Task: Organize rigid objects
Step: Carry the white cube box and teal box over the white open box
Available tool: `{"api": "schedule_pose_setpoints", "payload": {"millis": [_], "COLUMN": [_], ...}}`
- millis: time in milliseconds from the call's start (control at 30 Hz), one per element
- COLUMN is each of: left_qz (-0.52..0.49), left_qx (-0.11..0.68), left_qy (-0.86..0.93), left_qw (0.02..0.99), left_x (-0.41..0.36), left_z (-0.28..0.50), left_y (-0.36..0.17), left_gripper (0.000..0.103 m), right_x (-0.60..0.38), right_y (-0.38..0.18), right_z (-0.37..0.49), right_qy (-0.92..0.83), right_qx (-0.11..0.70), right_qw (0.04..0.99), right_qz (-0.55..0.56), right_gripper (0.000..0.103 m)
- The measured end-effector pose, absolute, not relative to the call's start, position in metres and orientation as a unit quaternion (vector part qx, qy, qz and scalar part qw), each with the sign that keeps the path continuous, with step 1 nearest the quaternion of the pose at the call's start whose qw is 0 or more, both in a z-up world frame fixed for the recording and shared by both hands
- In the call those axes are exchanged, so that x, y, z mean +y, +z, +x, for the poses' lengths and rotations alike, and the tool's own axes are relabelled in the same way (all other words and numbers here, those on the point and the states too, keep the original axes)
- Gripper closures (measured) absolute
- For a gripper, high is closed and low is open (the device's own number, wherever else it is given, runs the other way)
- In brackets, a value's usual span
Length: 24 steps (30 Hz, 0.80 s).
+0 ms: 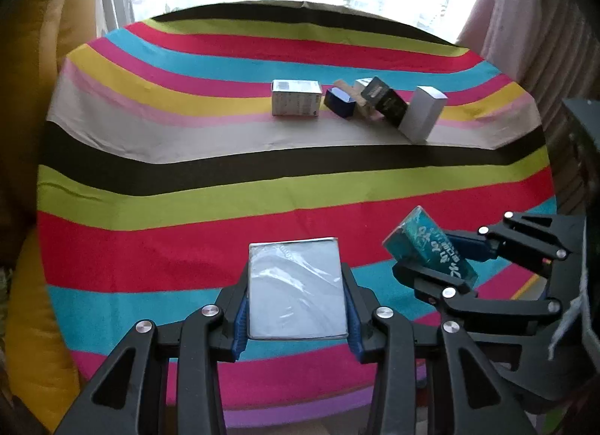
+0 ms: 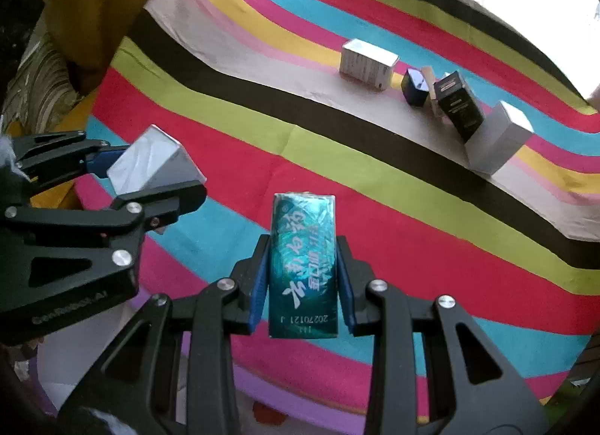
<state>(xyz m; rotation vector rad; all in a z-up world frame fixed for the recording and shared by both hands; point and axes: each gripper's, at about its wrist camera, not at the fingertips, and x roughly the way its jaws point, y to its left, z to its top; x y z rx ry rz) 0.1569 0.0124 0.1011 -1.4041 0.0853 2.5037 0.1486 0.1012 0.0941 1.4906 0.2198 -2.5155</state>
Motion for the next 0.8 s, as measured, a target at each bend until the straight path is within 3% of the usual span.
{"api": "schedule_pose_setpoints", "payload": {"millis": [800], "left_qz": [-0.422], "left_qx": [0.025], "left_qy": [0.89], "left_qw": [0.17], "left_x": [0.0], "left_z": [0.276], "left_y": [0.145], "left_gripper": [0.061], "right_x": [0.077], "right_y": [0.14], "right_z": [0.265], "right_qy": [-0.889], "right_qx": [0.069], "right_qw": [0.123], "right_qz": [0.436], "right_gripper": [0.067]}}
